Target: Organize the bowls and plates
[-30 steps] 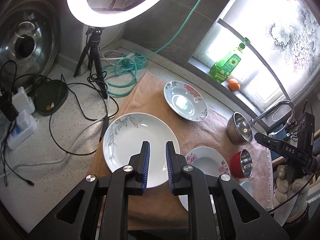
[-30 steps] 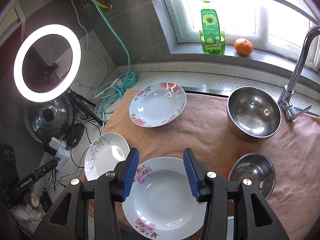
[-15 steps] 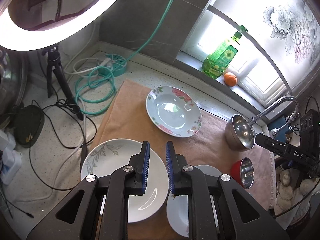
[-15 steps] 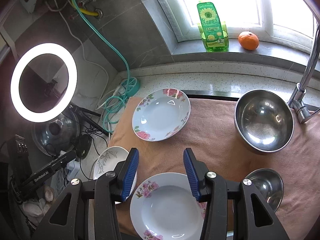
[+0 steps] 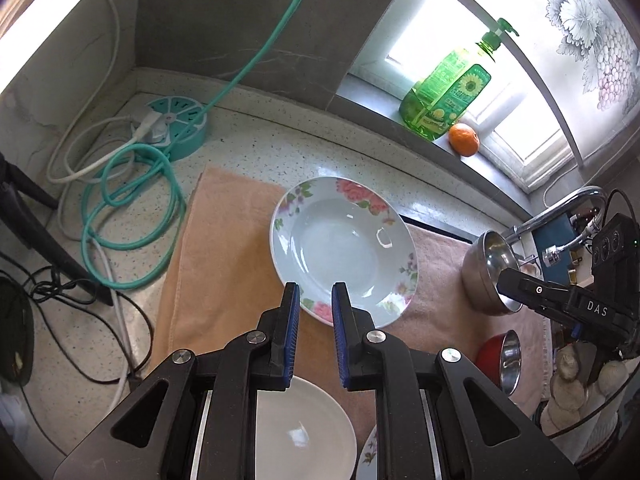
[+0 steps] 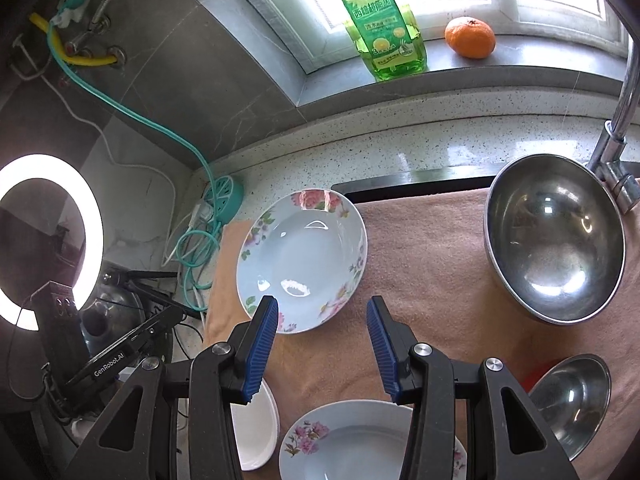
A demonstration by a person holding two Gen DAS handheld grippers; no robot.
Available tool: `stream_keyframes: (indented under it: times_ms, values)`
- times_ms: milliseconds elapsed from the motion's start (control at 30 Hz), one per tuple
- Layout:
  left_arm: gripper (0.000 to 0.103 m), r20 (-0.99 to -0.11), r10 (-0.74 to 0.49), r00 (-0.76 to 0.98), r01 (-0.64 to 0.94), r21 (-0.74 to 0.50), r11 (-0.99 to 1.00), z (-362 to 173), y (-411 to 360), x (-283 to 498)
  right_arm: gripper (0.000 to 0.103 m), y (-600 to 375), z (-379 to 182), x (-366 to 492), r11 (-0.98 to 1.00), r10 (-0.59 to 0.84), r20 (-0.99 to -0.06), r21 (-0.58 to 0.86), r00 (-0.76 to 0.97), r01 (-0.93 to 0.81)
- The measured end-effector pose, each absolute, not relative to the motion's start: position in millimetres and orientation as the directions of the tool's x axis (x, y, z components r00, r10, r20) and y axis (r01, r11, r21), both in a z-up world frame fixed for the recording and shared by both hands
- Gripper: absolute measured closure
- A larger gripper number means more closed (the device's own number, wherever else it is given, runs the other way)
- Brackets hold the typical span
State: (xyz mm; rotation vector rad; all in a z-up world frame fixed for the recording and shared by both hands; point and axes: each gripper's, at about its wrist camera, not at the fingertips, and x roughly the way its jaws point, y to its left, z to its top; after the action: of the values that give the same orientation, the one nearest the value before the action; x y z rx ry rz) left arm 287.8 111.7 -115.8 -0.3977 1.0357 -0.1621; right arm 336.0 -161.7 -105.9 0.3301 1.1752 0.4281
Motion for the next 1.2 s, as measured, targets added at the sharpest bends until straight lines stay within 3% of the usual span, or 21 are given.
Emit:
stream_keyframes:
  times_ms: [433,1200]
  values:
    - [0.088,-0.816,-0.396,0.421,-0.103,-0.477,0.873,-155,129,332,0.075,-137,-149,390,0.894,0.447,-0.859,0.433,0.25,-0.113]
    - [0.088,-0.853,-0.359,0.38,-0.132,-0.433,0.891,-176,139,360,0.08,-131,-185,426,0.922,0.388,-0.898,0.378,0.207,-0.086]
